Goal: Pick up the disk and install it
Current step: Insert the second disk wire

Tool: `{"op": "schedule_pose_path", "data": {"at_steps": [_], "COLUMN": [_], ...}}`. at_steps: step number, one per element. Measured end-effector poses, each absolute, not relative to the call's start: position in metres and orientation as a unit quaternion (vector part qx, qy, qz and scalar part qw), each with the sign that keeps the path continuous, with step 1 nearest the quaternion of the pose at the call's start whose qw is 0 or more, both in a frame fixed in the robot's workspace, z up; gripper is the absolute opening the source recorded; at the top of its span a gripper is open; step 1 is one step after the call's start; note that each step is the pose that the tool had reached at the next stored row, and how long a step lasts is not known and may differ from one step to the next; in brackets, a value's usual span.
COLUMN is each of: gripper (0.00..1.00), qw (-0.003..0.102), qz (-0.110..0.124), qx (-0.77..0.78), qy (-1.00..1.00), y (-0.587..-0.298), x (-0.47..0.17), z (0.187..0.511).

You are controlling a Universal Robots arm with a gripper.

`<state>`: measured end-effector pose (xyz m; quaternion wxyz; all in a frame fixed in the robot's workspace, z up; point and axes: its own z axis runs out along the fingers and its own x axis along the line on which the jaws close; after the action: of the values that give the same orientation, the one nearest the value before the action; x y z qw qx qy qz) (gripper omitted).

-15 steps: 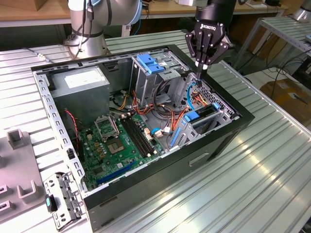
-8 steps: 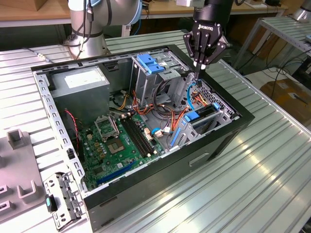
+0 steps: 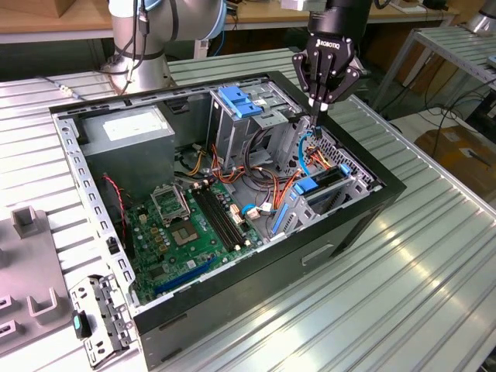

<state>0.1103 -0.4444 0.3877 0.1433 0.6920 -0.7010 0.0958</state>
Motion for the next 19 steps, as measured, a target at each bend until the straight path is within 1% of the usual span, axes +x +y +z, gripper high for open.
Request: {"op": "schedule_pose_path", "data": {"at_steps": [4, 5, 7, 10, 11, 16, 19], "gripper": [0.11, 0.18, 0.18, 0.19, 0.25, 0.25, 0.25], "qw": [0.143, 0.144, 0.147, 0.156, 0.157, 0.159, 0.165], "qz": [0.096, 0.096, 0.1, 0.108, 0.109, 0.112, 0.117], "qx": [0.692, 0.692, 0.691, 0.689, 0.689, 0.688, 0.687], "qy": [-0.701, -0.701, -0.7, -0.699, -0.699, -0.699, -0.698], "y": [-0.444, -0.444, -0.444, -0.442, -0.441, -0.438, -0.438], "x": [0.11, 0.11, 0.11, 0.112, 0.112, 0.112, 0.112], "z": [0.388, 0.388, 0.387, 0.385, 0.382, 0.373, 0.365]}}
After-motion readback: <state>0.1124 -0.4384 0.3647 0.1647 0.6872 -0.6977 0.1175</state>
